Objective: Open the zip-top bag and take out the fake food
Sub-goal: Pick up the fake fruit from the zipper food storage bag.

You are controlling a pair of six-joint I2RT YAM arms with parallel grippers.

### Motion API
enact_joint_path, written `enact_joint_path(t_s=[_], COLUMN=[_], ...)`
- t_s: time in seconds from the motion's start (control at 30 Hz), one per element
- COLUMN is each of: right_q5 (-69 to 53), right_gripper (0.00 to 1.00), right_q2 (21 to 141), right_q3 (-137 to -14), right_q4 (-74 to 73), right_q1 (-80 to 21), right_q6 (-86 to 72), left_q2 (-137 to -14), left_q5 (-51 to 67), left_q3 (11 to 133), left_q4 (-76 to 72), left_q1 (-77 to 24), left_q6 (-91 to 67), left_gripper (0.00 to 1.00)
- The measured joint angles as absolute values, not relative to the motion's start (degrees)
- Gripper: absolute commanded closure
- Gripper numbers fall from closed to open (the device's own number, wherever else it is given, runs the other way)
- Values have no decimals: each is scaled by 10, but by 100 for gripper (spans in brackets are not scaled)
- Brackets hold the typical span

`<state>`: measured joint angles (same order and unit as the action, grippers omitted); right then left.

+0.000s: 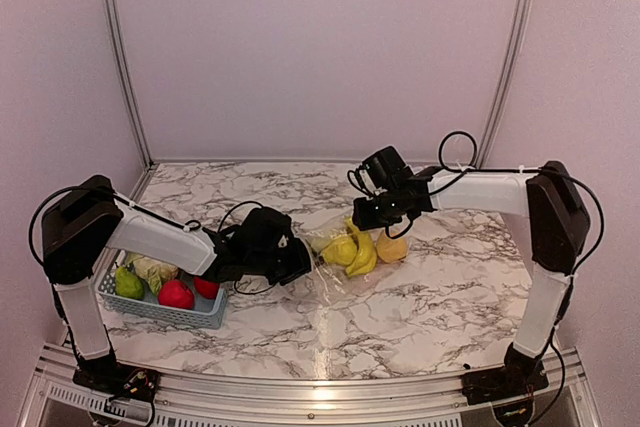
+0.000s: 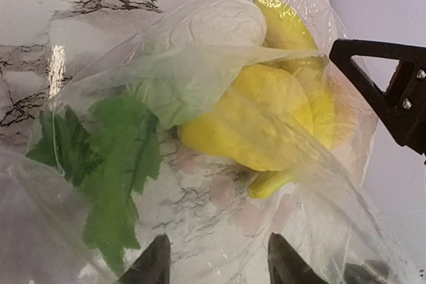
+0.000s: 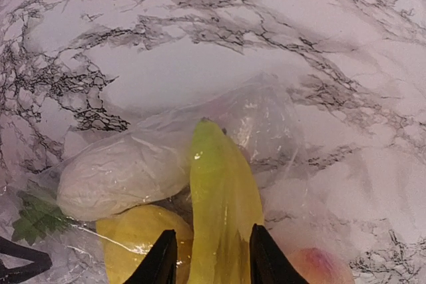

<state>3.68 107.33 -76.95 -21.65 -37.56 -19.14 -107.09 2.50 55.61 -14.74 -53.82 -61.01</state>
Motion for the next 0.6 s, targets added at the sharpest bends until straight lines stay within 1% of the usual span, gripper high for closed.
enact_joint_path(t_s=[0.07, 0.4, 0.6], right_q5=[51, 112, 108], right_gripper=[69, 74, 87], right_q2=[1069, 1003, 1001], right_q3=[-769, -772, -779], right_q4=[-222, -251, -261], right_q1=[-385, -417, -441], right_q6=[-188, -185, -189], left_q2=[-1072, -1072, -1072], left_q5=[25, 25, 25], left_q3=[561, 562, 562], left_q4=[-148, -149, -149], left_q1=[-538, -538, -538], left_q6=[-610, -610, -610], left_gripper=[48, 48, 47])
